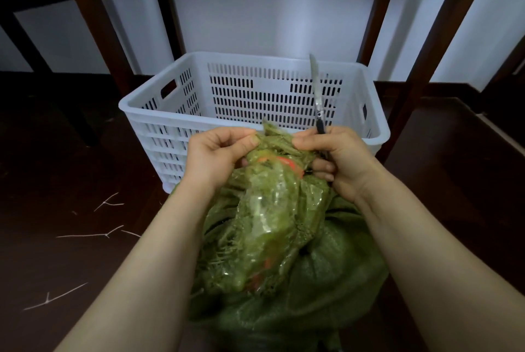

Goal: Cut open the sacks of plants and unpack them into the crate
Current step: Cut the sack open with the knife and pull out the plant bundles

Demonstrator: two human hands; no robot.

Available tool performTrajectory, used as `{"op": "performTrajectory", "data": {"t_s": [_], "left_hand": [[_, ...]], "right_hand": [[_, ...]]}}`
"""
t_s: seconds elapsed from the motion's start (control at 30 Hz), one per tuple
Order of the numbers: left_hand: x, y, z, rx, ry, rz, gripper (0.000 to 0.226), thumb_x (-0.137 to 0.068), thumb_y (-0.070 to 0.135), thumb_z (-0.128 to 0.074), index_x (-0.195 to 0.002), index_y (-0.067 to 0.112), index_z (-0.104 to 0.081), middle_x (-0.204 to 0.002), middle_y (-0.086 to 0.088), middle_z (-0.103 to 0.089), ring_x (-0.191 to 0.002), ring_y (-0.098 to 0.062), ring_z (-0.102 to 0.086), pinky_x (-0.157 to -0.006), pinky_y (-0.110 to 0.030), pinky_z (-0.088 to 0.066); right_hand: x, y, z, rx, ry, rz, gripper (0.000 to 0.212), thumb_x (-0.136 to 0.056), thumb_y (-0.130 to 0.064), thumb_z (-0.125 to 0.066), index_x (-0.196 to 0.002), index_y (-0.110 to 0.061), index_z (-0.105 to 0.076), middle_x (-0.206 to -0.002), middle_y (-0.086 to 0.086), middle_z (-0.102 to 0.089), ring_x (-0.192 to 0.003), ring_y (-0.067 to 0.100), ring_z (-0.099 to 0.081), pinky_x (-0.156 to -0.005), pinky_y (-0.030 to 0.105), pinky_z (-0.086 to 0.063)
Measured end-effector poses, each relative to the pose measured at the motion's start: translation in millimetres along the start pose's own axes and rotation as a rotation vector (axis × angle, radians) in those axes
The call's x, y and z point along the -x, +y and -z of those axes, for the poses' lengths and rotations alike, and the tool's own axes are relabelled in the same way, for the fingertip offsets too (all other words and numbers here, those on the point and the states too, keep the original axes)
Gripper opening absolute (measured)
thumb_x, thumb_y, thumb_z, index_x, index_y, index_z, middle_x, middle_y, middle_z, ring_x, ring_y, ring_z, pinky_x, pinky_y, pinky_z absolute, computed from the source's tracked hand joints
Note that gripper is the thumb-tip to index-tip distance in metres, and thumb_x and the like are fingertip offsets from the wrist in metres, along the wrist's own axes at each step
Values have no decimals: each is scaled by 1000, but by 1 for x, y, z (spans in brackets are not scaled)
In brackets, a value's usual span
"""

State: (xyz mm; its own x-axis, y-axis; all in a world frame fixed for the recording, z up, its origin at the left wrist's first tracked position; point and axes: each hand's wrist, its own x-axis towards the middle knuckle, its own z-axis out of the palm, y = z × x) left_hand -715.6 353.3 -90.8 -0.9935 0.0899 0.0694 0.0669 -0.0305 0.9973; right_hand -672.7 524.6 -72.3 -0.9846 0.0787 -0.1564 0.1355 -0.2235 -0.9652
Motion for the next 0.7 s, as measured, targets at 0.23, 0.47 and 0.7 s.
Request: {"op": "performTrajectory", "data": {"t_s": [0.23,0.47,0.7], "left_hand": [[3,24,-6,-143,-98,-251,20,-85,-4,-63,-80,15,-64,-70,5,-60,-61,-3,-52,-59,-13,-46],[0,21,-6,-313,-36,-390,27,-82,-3,-67,-80,24,-65,-70,6,-60,-64,-4,-52,-66,-19,-50],[6,22,-17,-411,-13,-585,24,-79,10,-71,-94,29,-68,-76,9,-63,-70,-9,-58,-70,-21,-52]], "right_hand": [[-9,-8,2,32,-27,69,50,-76,-53,-68,-90,-4,-70,-84,6,-71,-67,25,-67,-62,29,-55],[-4,-19,9,26,13,49,98,-62,-90,-40,-97,-3,-69,-61,3,-65,-33,10,-33,-34,16,-29],[3,-22,-7,241,176,99,31,-69,-31,-81,-87,-6,-72,-83,16,-74,-64,24,-64,-63,29,-48]]}}
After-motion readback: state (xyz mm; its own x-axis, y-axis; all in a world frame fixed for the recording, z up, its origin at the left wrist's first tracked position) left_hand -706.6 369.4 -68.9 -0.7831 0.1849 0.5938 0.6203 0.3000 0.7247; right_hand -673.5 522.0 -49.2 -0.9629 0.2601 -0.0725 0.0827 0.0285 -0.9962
